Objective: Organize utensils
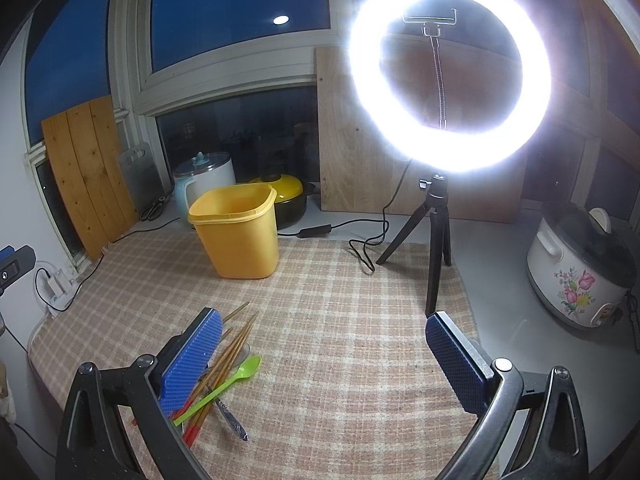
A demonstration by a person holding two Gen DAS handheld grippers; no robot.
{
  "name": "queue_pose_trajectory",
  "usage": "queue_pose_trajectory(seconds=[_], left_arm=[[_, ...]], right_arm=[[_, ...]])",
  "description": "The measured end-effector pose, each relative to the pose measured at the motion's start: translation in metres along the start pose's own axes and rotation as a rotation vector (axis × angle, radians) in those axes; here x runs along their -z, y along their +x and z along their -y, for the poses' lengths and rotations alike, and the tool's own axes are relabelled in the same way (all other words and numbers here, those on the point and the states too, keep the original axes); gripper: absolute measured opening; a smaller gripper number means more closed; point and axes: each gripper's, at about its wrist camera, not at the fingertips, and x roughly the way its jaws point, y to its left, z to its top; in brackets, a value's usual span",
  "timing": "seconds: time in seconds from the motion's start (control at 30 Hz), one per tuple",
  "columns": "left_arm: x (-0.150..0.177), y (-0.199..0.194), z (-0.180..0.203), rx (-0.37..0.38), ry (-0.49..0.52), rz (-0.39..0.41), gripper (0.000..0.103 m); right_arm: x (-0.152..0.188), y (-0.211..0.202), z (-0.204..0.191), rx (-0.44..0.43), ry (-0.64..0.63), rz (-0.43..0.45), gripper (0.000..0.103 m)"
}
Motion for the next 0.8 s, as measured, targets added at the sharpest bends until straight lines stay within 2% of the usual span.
queue_pose_trajectory(seconds=[0.8], left_arm=[[0.0034, 0.0001, 0.0034, 0.005, -0.002, -0.009, 0.103]], right_arm=[[0.0050, 0.0005, -0.0014, -0.007, 0.007, -0.024, 0.103]])
